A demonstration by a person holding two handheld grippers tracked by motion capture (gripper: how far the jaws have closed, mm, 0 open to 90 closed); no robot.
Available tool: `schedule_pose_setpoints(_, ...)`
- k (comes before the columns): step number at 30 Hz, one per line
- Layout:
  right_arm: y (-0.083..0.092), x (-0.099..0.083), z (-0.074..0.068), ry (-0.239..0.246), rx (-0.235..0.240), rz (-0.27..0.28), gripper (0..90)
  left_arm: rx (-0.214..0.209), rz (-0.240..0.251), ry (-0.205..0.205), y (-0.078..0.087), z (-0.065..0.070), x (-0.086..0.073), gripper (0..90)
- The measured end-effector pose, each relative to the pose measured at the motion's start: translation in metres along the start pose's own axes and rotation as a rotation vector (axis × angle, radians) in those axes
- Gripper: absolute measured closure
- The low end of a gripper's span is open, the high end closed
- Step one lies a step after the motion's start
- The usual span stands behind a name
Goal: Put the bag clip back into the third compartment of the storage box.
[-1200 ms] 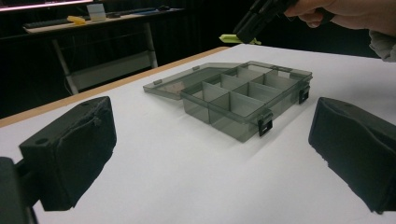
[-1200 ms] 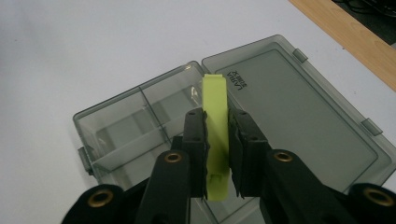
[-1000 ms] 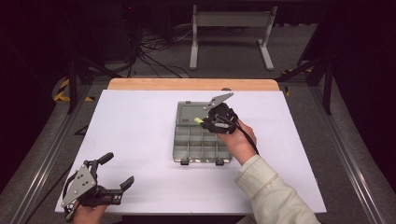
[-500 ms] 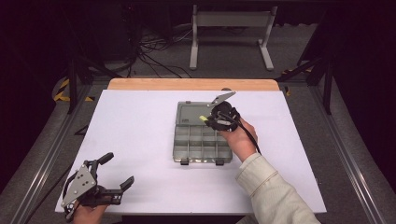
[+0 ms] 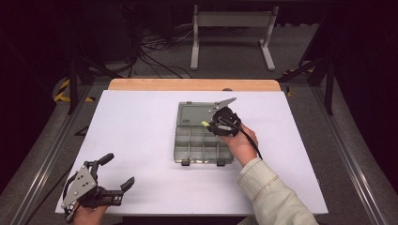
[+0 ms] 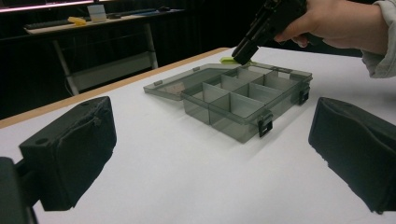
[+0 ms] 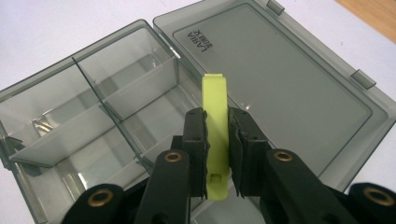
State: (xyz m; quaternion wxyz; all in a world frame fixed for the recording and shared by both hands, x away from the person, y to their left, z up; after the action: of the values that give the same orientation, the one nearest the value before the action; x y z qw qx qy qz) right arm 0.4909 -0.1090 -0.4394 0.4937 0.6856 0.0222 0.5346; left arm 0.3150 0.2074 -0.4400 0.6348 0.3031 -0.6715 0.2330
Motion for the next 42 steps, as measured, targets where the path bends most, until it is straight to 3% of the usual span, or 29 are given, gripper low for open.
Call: schedule_pose_setpoints(42, -0.009, -0.019, -0.008, -0.081, 0.023, -0.021, 78.0, 0.0, 0.004, -0.005, 0.0, 0.0, 0.0, 1.5)
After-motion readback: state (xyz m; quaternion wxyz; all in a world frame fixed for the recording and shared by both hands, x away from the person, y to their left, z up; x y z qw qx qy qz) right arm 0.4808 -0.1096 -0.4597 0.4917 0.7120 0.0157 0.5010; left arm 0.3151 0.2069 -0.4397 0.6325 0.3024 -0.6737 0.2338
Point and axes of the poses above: each handheld gripper's, and its own axes: y roughly backward along the jaws, x roughly out of its top, z roughly to its right, the point moved 7 cm from there along -y, roughly forward along the jaws, and after that the axes turned 6 degrees about z, right-handed, at the moved point
